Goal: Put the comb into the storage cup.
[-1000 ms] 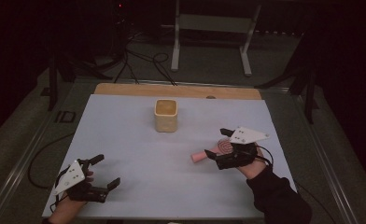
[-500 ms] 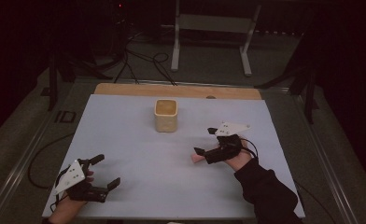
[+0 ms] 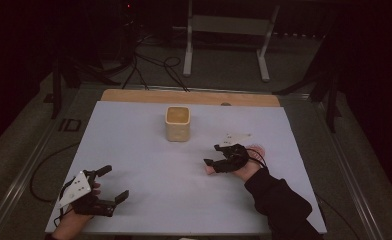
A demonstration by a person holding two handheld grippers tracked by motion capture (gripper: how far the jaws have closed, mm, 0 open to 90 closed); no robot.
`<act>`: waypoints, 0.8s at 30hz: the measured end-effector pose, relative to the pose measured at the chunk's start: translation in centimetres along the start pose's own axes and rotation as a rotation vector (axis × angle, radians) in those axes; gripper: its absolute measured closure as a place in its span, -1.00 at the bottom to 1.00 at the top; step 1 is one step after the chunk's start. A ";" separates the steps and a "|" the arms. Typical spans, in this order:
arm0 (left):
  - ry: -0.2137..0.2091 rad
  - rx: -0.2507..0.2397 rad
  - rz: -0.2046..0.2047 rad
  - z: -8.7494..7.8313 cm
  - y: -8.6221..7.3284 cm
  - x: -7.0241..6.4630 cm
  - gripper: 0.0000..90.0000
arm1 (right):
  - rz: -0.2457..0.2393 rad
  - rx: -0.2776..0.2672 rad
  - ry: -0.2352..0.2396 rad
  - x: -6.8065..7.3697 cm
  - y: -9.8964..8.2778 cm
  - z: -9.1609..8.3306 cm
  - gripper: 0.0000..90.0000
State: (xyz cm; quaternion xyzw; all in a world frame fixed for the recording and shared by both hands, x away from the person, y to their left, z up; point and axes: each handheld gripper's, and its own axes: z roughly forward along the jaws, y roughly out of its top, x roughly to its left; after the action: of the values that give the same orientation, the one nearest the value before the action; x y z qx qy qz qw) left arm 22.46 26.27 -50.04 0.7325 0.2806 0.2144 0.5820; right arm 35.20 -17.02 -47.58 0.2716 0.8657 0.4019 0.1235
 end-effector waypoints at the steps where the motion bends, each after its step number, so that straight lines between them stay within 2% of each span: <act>1: 0.000 -0.002 -0.001 0.0 0.0 0.0 -1.00 | -0.006 0.010 0.003 0.0 0.0 0.2 -0.08; 2: 0.000 -0.003 -0.002 0.0 0.0 0.0 -1.00 | -0.006 0.010 0.003 0.0 0.0 0.2 -0.08; 5: 0.000 -0.004 -0.003 0.0 0.0 0.0 -1.00 | -0.012 0.038 -0.001 0.2 -0.1 0.8 0.14; 7: -0.001 -0.002 -0.002 0.0 0.0 0.0 -1.00 | -0.016 0.046 0.003 0.2 0.0 1.0 0.20; 8: -0.001 -0.002 -0.001 0.0 0.0 0.0 -1.00 | -0.022 0.062 -0.007 0.3 0.0 1.3 0.32; 10: -0.003 -0.003 -0.002 0.0 0.0 0.0 -1.00 | -0.028 0.072 -0.009 0.3 0.0 1.4 0.39; 11: -0.002 -0.003 -0.002 0.0 0.0 0.0 -1.00 | -0.040 0.088 -0.038 0.4 0.1 1.7 0.56; 12: -0.002 -0.005 -0.005 0.0 0.0 0.0 -1.00 | -0.040 0.088 -0.038 0.4 0.1 1.7 0.56; 15: -0.002 -0.005 -0.006 0.0 0.0 0.0 -1.00 | -0.044 0.119 -0.055 0.6 0.1 2.2 0.86; 17: -0.005 -0.003 -0.003 0.0 0.0 0.0 -1.00 | -0.034 0.137 -0.059 0.6 0.2 2.4 0.98; 24: -0.006 -0.003 -0.004 0.1 0.0 0.0 -1.00 | -0.031 0.182 -0.043 0.7 0.1 3.1 1.00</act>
State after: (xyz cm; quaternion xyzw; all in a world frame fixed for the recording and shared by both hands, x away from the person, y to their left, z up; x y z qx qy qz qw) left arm 22.52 26.24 -50.07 0.7318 0.2803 0.2114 0.5842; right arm 36.01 -14.56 -49.48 0.2768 0.8999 0.3136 0.1231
